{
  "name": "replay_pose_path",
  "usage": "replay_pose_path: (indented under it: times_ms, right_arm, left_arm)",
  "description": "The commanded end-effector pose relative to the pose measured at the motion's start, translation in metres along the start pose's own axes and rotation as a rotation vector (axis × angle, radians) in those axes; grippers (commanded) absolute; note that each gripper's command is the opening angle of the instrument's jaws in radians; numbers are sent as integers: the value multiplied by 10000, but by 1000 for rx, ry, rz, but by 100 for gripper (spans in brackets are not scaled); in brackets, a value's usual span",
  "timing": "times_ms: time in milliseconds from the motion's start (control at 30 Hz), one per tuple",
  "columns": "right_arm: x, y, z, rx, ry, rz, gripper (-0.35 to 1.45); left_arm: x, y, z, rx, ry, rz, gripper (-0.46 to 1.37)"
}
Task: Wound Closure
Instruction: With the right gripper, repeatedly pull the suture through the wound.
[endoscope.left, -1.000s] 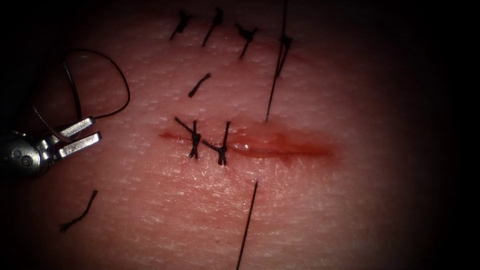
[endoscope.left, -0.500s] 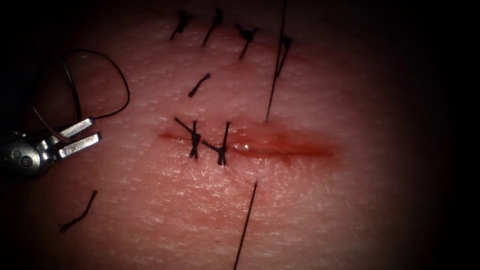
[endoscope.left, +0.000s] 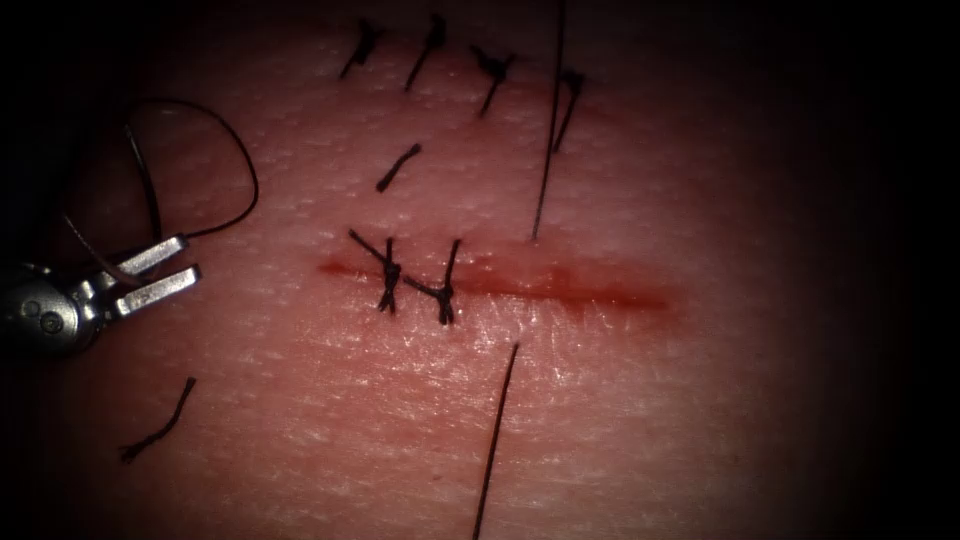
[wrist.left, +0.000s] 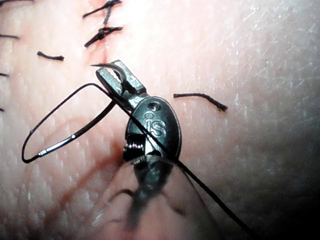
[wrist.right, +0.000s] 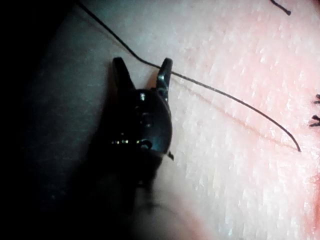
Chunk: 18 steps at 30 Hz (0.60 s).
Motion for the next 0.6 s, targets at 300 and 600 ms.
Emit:
replay_pose_path:
  times_ms: [300, 600]
  right_arm:
    - [-14, 54, -87, -120, 48, 7, 131]
    - [-44, 113, -102, -239, 12, 19, 127]
  left_arm:
    - [-3, 1, 2, -10, 1, 2, -35]
    - [-3, 2, 3, -8, 1, 2, -35]
